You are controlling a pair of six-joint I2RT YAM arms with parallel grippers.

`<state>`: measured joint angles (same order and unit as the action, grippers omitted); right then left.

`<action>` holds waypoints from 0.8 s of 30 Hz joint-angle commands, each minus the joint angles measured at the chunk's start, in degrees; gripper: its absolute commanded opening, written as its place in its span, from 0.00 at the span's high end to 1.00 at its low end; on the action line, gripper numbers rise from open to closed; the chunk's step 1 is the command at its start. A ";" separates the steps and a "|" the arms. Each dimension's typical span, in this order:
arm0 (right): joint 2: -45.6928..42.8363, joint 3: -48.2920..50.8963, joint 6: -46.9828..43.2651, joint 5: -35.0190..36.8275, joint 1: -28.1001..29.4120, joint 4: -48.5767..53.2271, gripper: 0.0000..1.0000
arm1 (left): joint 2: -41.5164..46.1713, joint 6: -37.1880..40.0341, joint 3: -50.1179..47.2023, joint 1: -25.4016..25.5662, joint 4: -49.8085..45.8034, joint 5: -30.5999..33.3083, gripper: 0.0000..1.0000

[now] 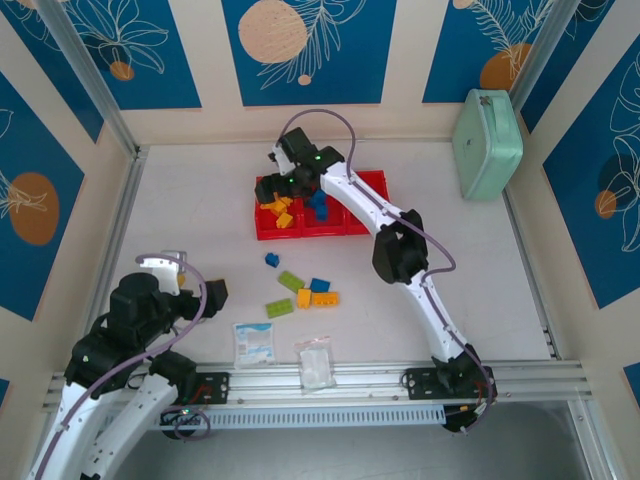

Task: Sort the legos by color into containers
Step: Place the lego in the container, then pick up the lego from the center of the table.

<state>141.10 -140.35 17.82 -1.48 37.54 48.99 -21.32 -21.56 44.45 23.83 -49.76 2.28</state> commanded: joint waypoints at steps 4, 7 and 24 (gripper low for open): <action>-13.12 9.90 -1.59 2.72 5.55 2.86 0.08 | -0.19 0.20 -0.50 -0.46 1.41 -0.05 0.01; -16.63 16.92 -0.40 5.78 8.42 2.09 0.08 | -0.39 0.40 -0.59 -0.46 1.66 -0.87 0.01; -8.57 21.13 -6.13 14.63 15.61 6.46 0.13 | 2.66 0.82 -0.59 -0.46 2.12 -2.26 0.00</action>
<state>131.11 -116.44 13.47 10.63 52.88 52.25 -19.90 -21.52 44.14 23.83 -48.82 1.21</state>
